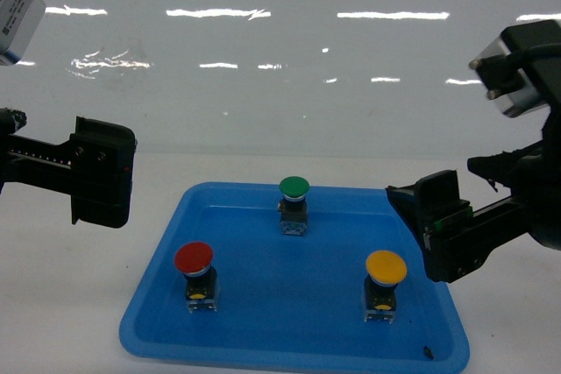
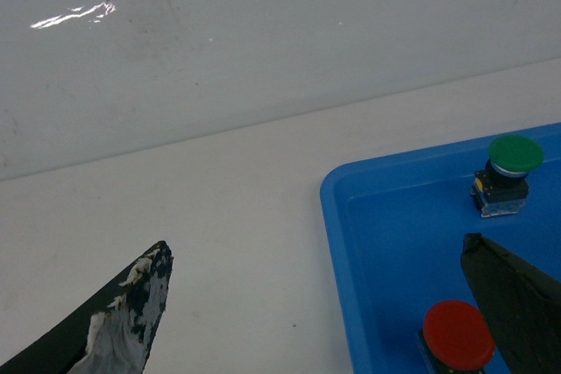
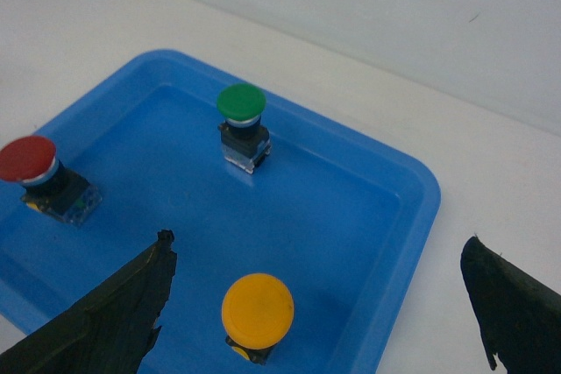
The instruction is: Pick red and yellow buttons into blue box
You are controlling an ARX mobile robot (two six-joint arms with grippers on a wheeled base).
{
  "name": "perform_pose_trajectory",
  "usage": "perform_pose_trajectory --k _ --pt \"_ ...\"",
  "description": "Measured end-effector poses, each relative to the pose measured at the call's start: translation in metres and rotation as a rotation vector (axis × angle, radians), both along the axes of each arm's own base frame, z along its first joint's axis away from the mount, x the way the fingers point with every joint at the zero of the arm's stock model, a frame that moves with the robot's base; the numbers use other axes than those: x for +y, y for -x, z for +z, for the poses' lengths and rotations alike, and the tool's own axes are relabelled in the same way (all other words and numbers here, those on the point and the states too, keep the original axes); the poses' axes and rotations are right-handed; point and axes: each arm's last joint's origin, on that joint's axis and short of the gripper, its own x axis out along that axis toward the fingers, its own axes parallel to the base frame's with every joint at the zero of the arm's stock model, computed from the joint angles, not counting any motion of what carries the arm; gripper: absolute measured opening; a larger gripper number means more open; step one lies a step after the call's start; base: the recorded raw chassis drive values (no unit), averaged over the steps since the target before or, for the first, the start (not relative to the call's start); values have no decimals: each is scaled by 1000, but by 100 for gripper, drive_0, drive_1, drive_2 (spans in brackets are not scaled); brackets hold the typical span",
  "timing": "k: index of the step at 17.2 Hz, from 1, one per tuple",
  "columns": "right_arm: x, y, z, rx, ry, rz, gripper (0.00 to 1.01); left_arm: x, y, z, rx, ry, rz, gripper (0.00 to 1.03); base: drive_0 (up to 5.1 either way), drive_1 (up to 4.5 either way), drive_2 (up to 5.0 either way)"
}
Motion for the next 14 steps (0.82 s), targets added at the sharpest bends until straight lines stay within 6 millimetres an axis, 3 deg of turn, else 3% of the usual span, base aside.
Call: perform_pose_trajectory --k 3,11,14 --pt "6 -16 -14 59 38 64 98 -1 0 0 0 0 -2 98 0 0 0" --pt "40 -32 -36 108 154 243 98 -1 0 0 0 -1 -1 98 0 0 0" --pt "38 -36 -51 136 200 237 98 -1 0 0 0 -1 -1 98 0 0 0"
